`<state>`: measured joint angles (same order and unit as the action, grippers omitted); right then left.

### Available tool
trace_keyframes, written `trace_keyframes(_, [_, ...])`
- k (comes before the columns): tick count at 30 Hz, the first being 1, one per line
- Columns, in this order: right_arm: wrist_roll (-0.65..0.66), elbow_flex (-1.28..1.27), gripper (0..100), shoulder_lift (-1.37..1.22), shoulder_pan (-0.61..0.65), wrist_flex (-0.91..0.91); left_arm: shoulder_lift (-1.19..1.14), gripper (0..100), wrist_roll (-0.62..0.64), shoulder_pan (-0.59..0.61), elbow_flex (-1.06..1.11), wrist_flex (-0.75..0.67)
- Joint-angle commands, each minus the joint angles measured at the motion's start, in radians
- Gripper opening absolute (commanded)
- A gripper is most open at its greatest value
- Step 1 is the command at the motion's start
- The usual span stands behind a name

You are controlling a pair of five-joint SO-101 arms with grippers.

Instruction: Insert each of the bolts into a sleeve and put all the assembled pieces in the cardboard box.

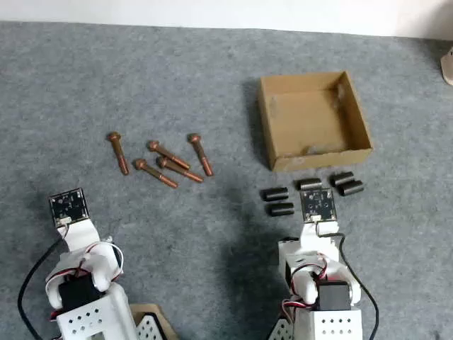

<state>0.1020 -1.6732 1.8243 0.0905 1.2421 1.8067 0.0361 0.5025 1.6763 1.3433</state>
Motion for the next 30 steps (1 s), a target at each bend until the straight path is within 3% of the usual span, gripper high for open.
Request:
trace_keyframes(1, [0.005,-0.105,0.5,0.002,0.007,-0.019,-0.004,1,-0.006,-0.082,0.021,0.006])
trace_keyframes(8, [0.005,-0.104,0.5,0.008,0.004,0.002,-0.002,1,0.028,-0.076,-0.021,0.005])
trace_keyframes(14, [0.005,-0.104,0.5,0.008,0.004,0.002,-0.012,2,0.457,-0.076,-0.122,0.012])
trace_keyframes(18, [0.005,-0.104,0.5,0.008,0.004,0.002,-0.012,9,0.43,-0.074,-0.134,0.041])
trace_keyframes(25, [0.005,-0.104,0.5,0.008,0.004,0.002,-0.015,9,0.43,-0.074,-0.272,0.158])
trace_keyframes(30, [0.005,-0.104,0.5,0.008,0.004,0.002,-0.094,15,0.44,-0.077,-0.302,0.133])
